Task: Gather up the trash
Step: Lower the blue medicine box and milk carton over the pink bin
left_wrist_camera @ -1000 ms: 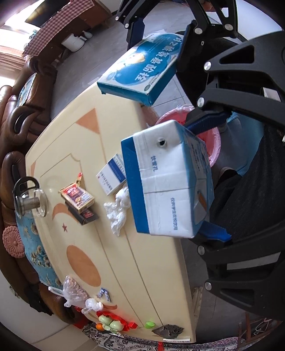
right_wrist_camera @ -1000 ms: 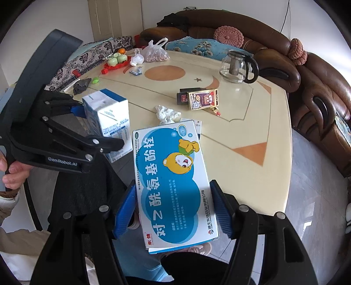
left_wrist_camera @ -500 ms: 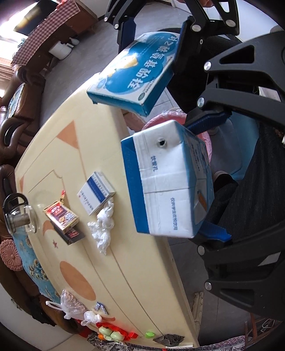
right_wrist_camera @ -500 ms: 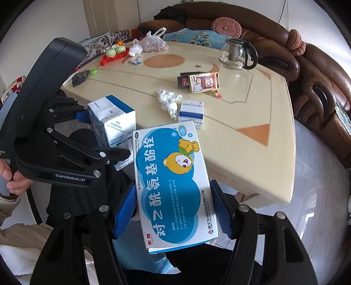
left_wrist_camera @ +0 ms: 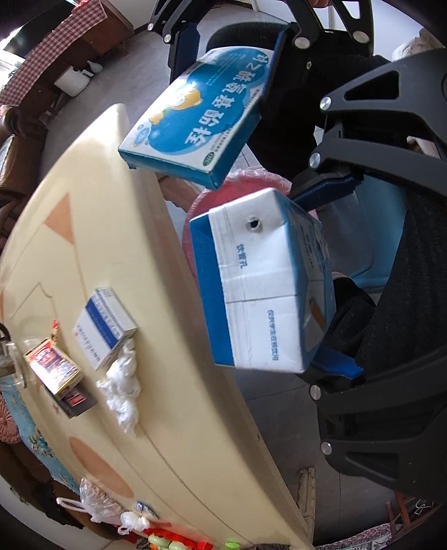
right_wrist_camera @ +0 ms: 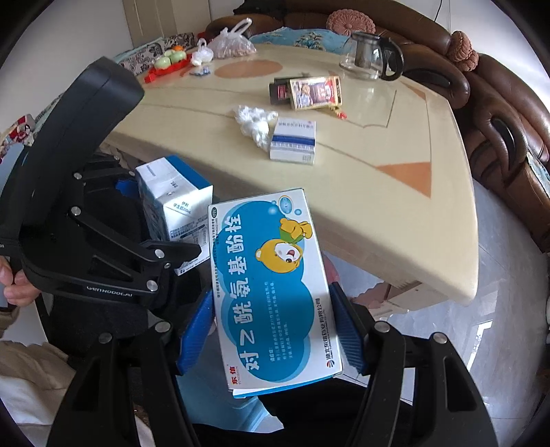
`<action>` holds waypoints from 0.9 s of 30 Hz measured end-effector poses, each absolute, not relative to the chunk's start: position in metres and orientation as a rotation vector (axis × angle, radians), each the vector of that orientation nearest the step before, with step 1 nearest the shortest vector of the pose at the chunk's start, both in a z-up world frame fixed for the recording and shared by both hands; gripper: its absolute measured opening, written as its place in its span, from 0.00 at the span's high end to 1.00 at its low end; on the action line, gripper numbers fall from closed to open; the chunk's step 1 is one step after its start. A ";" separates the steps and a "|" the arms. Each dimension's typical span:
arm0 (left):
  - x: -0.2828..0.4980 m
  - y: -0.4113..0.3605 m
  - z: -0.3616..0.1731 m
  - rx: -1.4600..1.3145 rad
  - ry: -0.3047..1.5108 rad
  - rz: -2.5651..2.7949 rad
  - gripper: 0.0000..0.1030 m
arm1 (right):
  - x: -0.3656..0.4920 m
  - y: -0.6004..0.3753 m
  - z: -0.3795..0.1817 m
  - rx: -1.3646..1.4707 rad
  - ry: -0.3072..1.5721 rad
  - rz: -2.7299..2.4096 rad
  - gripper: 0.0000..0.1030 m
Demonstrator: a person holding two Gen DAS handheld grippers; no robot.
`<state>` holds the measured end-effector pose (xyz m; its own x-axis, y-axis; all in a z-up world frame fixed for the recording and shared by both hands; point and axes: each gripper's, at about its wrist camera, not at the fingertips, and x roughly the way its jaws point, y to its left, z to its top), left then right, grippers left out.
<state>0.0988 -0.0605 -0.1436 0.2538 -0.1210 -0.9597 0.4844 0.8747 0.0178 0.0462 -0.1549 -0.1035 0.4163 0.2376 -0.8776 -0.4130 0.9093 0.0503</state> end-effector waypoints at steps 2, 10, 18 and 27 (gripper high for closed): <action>0.101 -0.062 -0.154 0.338 1.263 -0.431 0.33 | 0.047 -0.155 -0.115 -0.188 1.075 0.408 0.38; 0.113 -0.066 -0.203 0.293 1.320 -0.480 0.33 | 0.057 -0.156 -0.180 -0.202 1.147 0.385 0.38; 0.132 -0.064 -0.253 0.216 1.412 -0.488 0.33 | 0.077 -0.157 -0.241 -0.185 1.214 0.371 0.38; 0.150 -0.064 -0.316 0.122 1.559 -0.472 0.33 | 0.100 -0.162 -0.295 -0.152 1.286 0.345 0.38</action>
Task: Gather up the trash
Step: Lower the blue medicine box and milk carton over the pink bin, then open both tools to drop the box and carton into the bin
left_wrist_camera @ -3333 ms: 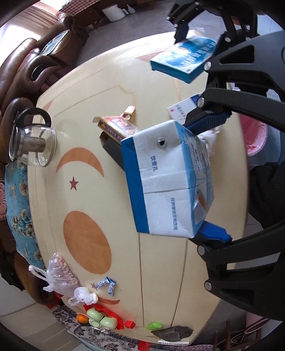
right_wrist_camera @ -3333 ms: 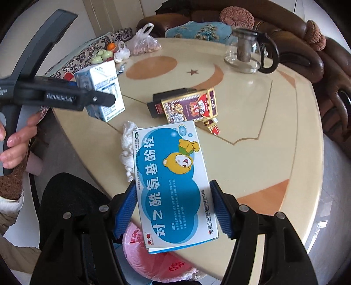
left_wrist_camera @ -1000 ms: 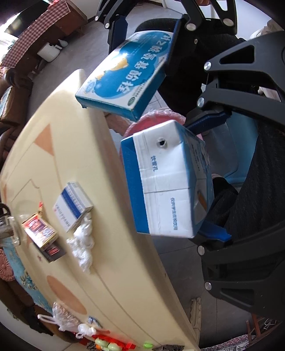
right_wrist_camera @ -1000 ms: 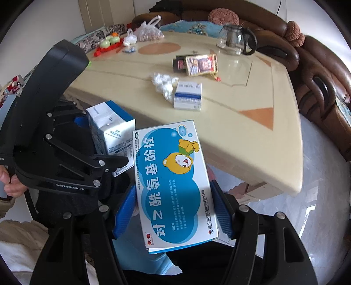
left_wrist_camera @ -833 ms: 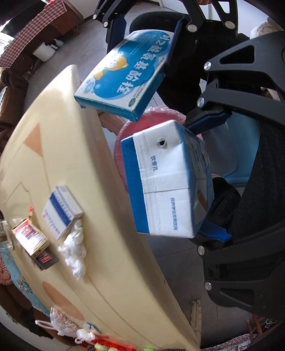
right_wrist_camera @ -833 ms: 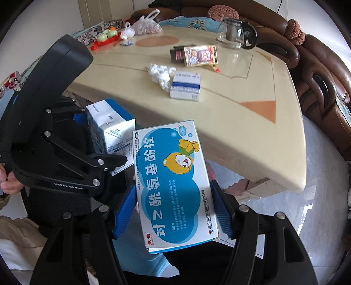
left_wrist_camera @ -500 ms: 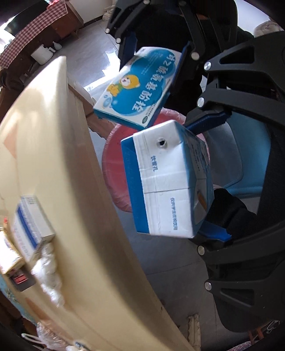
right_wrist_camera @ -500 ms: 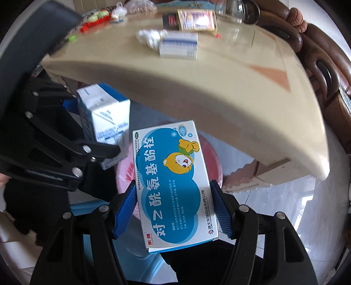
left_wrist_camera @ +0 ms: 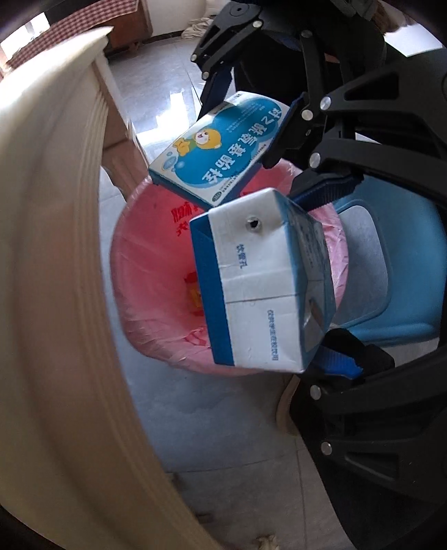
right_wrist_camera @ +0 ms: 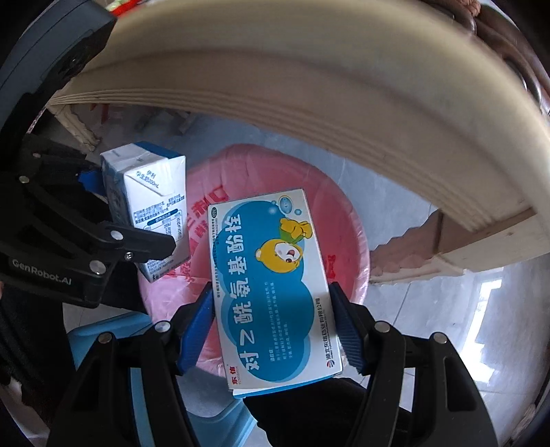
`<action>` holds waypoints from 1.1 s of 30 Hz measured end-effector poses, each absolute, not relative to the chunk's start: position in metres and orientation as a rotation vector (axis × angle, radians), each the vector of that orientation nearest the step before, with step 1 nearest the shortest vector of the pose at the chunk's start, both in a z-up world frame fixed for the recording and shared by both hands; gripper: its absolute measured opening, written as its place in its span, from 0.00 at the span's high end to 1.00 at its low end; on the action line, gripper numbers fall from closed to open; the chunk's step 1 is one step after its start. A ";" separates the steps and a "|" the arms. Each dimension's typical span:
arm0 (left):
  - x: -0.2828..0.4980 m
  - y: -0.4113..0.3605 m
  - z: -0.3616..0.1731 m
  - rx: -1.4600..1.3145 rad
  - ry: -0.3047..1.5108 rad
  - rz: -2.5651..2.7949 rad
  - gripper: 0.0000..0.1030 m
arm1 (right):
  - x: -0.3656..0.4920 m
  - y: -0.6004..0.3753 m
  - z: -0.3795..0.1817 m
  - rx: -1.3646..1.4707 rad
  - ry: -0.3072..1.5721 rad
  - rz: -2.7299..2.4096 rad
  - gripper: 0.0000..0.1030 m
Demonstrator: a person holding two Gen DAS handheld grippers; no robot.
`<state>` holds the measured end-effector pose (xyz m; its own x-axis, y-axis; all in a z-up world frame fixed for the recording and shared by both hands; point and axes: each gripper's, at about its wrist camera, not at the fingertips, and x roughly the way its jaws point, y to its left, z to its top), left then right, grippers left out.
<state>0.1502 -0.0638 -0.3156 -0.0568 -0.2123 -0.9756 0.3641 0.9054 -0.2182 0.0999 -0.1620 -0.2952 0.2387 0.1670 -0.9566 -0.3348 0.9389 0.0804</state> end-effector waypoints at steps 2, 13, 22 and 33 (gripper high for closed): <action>0.153 -0.069 -0.328 0.118 1.596 -0.455 0.33 | 0.105 -0.163 -0.307 -0.132 1.311 0.346 0.38; 0.169 -0.077 -0.371 0.067 1.721 -0.460 0.33 | 0.123 -0.164 -0.345 -0.139 1.390 0.350 0.38; 0.175 -0.076 -0.386 0.082 1.784 -0.435 0.31 | 0.132 -0.155 -0.361 -0.122 1.427 0.384 0.27; 0.175 -0.075 -0.388 0.141 1.756 -0.401 0.25 | 0.130 -0.153 -0.362 -0.102 1.431 0.385 0.26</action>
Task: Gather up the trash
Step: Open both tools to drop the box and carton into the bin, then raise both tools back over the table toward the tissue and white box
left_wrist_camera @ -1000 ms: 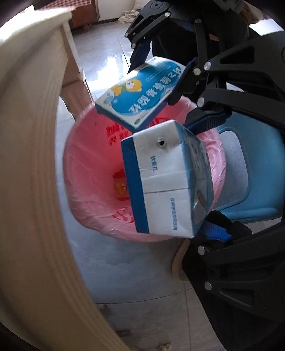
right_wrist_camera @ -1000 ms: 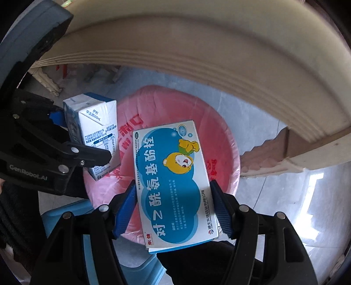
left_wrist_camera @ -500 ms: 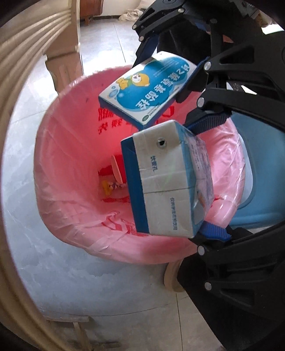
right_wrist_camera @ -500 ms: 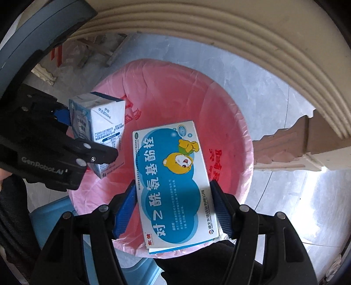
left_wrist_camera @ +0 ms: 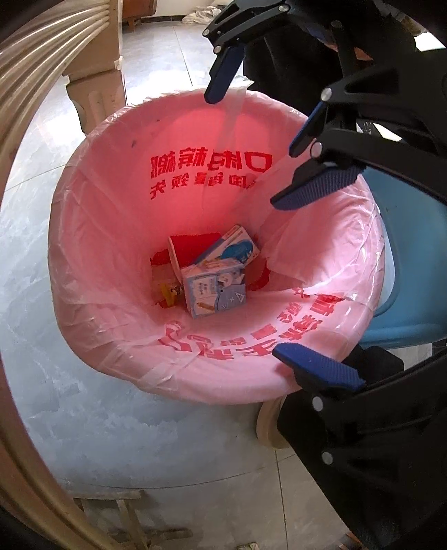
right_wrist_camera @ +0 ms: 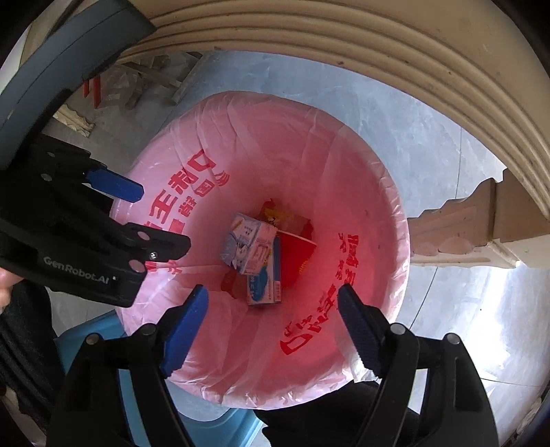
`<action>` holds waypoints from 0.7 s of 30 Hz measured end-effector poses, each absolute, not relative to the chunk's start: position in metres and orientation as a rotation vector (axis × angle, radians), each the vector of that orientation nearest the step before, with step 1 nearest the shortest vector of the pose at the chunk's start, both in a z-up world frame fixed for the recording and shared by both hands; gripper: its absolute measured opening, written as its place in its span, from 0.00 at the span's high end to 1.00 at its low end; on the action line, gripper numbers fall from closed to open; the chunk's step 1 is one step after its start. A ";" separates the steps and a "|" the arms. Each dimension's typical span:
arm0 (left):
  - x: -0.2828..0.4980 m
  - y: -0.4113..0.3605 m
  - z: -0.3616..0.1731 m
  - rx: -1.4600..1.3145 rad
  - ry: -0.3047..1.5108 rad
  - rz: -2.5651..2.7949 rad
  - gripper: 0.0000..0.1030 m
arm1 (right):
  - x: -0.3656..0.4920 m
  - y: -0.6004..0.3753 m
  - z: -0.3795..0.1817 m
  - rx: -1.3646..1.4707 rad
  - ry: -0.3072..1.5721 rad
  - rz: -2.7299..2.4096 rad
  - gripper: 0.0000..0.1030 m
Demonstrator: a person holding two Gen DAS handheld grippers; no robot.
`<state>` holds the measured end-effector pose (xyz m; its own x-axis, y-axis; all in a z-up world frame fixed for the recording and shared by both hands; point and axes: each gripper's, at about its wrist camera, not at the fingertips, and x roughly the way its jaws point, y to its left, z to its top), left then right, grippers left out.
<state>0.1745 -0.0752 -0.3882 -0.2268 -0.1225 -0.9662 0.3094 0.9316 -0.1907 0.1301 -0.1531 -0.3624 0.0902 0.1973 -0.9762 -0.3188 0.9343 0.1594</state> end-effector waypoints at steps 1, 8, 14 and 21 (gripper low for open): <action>0.175 -0.075 -0.389 0.142 1.755 -0.397 0.25 | 0.130 -0.154 -0.361 -0.106 1.428 0.384 0.26; 0.168 -0.078 -0.387 0.184 1.727 -0.375 0.24 | 0.126 -0.154 -0.351 -0.132 1.398 0.379 0.26; 0.150 -0.060 -0.345 0.179 1.660 -0.337 0.24 | 0.111 -0.155 -0.316 -0.100 1.331 0.369 0.26; 0.133 0.001 -0.227 -0.068 1.529 -0.305 0.23 | 0.087 -0.154 -0.205 0.017 1.164 0.437 0.10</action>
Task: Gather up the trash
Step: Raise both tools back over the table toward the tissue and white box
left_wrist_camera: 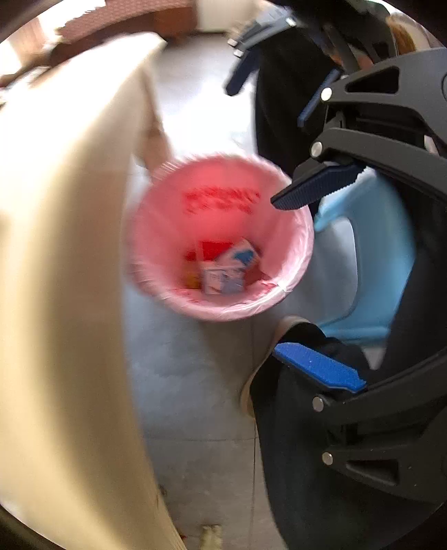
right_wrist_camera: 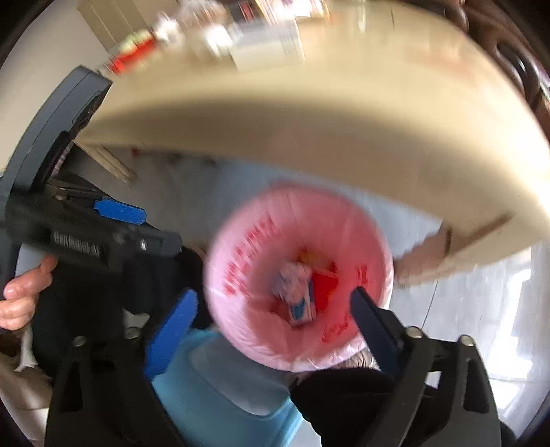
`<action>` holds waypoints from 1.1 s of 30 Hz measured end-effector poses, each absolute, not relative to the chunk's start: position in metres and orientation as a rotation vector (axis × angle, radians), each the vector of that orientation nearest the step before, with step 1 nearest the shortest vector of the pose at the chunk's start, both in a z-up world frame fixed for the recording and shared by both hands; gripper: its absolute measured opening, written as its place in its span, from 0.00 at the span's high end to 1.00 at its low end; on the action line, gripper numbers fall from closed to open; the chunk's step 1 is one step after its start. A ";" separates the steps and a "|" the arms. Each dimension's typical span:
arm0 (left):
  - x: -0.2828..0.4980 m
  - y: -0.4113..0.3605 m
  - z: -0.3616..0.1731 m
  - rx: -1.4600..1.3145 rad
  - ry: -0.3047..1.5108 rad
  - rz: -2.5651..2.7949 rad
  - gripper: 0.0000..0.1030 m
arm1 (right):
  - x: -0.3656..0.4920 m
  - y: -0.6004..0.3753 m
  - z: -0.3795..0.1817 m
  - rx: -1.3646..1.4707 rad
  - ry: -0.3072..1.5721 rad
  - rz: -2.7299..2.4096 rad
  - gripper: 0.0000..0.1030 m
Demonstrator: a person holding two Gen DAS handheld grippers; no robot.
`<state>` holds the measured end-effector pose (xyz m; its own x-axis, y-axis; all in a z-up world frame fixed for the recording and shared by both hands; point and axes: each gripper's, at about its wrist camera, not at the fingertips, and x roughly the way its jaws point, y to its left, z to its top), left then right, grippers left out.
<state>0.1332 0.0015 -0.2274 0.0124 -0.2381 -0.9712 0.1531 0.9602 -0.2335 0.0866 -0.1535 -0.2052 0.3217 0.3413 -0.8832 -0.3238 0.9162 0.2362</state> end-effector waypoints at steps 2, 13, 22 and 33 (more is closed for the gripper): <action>0.140 0.019 -0.185 -0.128 1.462 -0.271 0.15 | 0.090 -0.152 -0.170 -0.001 1.104 0.438 0.07; 0.172 0.052 -0.005 -0.121 1.152 -0.138 0.09 | 0.132 -0.166 -0.003 -0.056 0.891 0.327 0.07; 0.195 0.038 0.007 -0.114 1.194 -0.118 0.09 | 0.148 -0.159 0.042 -0.091 0.830 0.338 0.07; 0.228 0.022 -0.017 -0.095 1.256 -0.117 0.09 | 0.184 -0.158 0.022 -0.078 0.902 0.346 0.07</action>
